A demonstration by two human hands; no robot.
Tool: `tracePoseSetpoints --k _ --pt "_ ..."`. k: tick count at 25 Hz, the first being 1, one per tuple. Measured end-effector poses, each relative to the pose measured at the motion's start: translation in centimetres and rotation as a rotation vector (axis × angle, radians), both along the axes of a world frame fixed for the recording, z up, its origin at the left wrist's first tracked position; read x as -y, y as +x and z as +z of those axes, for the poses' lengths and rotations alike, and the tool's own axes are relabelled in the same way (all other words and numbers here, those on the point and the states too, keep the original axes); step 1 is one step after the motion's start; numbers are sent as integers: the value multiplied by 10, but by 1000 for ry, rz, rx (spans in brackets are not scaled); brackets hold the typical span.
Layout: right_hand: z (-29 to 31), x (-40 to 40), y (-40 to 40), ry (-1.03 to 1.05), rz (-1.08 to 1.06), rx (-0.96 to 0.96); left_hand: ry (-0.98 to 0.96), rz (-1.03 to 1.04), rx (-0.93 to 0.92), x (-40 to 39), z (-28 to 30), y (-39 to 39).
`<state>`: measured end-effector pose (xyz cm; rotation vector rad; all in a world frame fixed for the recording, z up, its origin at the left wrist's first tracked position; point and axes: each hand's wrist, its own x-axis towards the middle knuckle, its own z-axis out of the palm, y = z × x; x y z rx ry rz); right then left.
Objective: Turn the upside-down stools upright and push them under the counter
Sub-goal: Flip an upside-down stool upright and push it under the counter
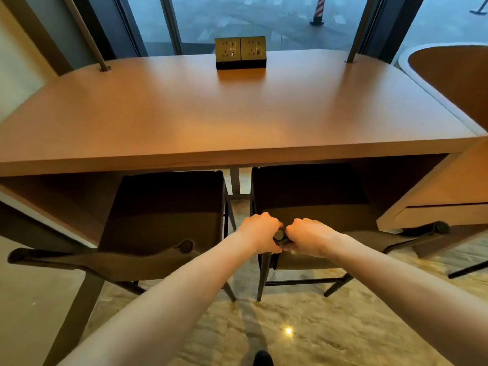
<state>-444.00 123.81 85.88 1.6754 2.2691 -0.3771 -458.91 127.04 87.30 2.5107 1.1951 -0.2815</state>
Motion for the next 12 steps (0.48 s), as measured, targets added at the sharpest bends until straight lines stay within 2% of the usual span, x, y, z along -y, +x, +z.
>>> tracePoseSetpoints --k 12 --pt "4 3 -3 -5 7 0 -102 -20 61 0 6 -1"
